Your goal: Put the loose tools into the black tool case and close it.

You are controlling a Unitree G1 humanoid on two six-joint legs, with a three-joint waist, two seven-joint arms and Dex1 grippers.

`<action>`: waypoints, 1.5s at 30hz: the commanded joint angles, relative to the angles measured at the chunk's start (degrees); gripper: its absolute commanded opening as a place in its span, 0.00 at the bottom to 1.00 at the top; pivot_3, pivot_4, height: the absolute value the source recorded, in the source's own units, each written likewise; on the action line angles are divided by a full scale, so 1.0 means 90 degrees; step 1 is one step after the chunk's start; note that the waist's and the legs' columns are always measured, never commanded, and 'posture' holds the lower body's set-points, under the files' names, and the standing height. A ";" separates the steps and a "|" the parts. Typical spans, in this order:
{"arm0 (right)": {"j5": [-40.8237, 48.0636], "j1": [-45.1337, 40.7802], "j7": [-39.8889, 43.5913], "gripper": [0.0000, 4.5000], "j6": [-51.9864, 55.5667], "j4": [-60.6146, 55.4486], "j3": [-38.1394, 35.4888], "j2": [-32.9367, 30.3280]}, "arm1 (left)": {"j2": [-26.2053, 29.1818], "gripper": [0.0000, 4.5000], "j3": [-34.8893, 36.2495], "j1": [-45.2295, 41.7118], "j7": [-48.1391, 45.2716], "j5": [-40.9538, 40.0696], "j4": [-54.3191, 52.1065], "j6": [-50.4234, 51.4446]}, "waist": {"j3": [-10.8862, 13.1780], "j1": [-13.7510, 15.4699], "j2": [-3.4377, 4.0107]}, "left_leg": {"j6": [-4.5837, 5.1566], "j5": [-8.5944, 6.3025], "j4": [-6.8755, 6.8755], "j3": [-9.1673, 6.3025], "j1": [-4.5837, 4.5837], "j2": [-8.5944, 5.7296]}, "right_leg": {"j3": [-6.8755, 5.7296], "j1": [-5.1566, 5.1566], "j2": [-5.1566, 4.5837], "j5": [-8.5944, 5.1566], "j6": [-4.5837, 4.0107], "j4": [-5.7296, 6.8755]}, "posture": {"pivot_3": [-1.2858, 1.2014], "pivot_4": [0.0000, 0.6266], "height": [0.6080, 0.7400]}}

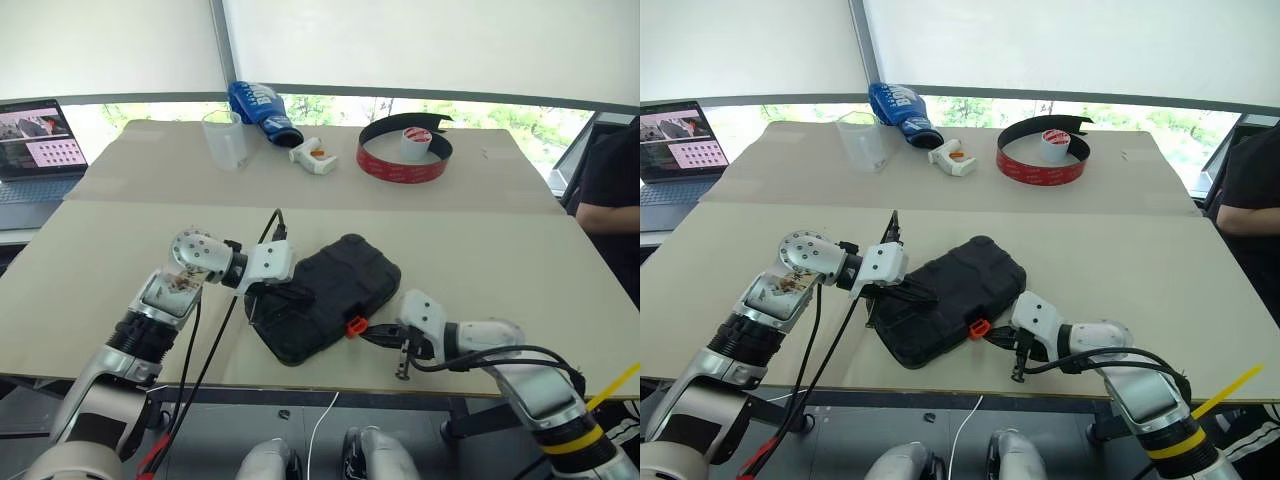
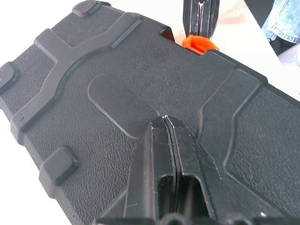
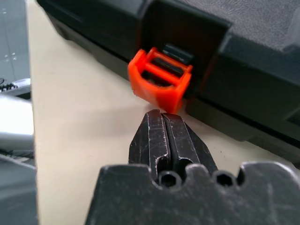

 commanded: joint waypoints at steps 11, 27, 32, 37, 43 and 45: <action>0.0770 -0.0090 -0.0277 0.00 0.0516 -0.1073 -0.0712 0.0463 | -0.0183 0.01 -0.0462 0.0094 0.0186 0.0664 0.0528 -0.0481 | 0.0000 -0.0043 0.0000 | -0.0003 0.0002 -0.0002 0.0000 0.0000 0.0001 | 0.0001 -0.0007 0.0001 0.0000 0.0000 0.0004 | 0.52 0.24 0.90; 0.1270 0.0182 0.0067 0.13 0.0922 -0.1382 -0.1641 -0.0326 | -0.0002 0.14 0.0378 0.0196 0.0294 -0.0038 0.0488 0.0467 | 0.0001 -0.0001 0.0001 | 0.0011 -0.0006 0.0004 -0.0001 -0.0012 -0.0002 | 0.0001 -0.0003 -0.0001 -0.0001 -0.0002 -0.0006 | 0.52 0.24 0.90; 0.2263 0.0605 0.1106 0.50 0.1177 -0.1413 -0.3039 -0.1547 | 0.1134 0.52 0.1629 0.0970 -0.0029 -0.1358 -0.0701 0.2163 | 0.0011 -0.0128 -0.0003 | 0.0012 -0.0007 -0.0012 0.0000 -0.0008 0.0001 | 0.0005 -0.0014 0.0007 -0.0002 -0.0002 -0.0010 | 0.52 0.24 0.90; 0.3090 0.0476 0.2360 0.73 0.1529 -0.0589 -0.4174 -0.2774 | 0.2577 0.94 0.3079 0.2317 -0.0236 -0.2088 -0.1542 0.3098 | 0.0055 -0.0094 0.0001 | -0.0009 0.0004 -0.0027 -0.0009 -0.0021 0.0008 | 0.0000 -0.0033 0.0012 -0.0005 -0.0006 -0.0010 | 0.52 0.24 0.90; 0.3401 0.0136 0.3238 0.73 0.1480 0.0249 -0.4349 -0.3457 | 0.3374 1.00 0.4740 0.3451 -0.0414 -0.2665 -0.1572 0.3712 | 0.0068 0.0057 0.0008 | -0.0012 -0.0026 -0.0026 -0.0016 -0.0030 0.0007 | -0.0006 -0.0041 0.0003 -0.0007 -0.0008 -0.0031 | 0.52 0.24 0.90; 0.3393 0.0006 0.3287 0.73 0.1430 0.0356 -0.4189 -0.3484 | 0.3356 1.00 0.4922 0.3625 -0.0281 -0.2694 -0.1603 0.3667 | 0.0073 0.0100 0.0017 | -0.0006 -0.0029 -0.0026 -0.0015 -0.0032 0.0005 | -0.0006 -0.0040 -0.0002 -0.0011 -0.0005 -0.0035 | 0.52 0.24 0.90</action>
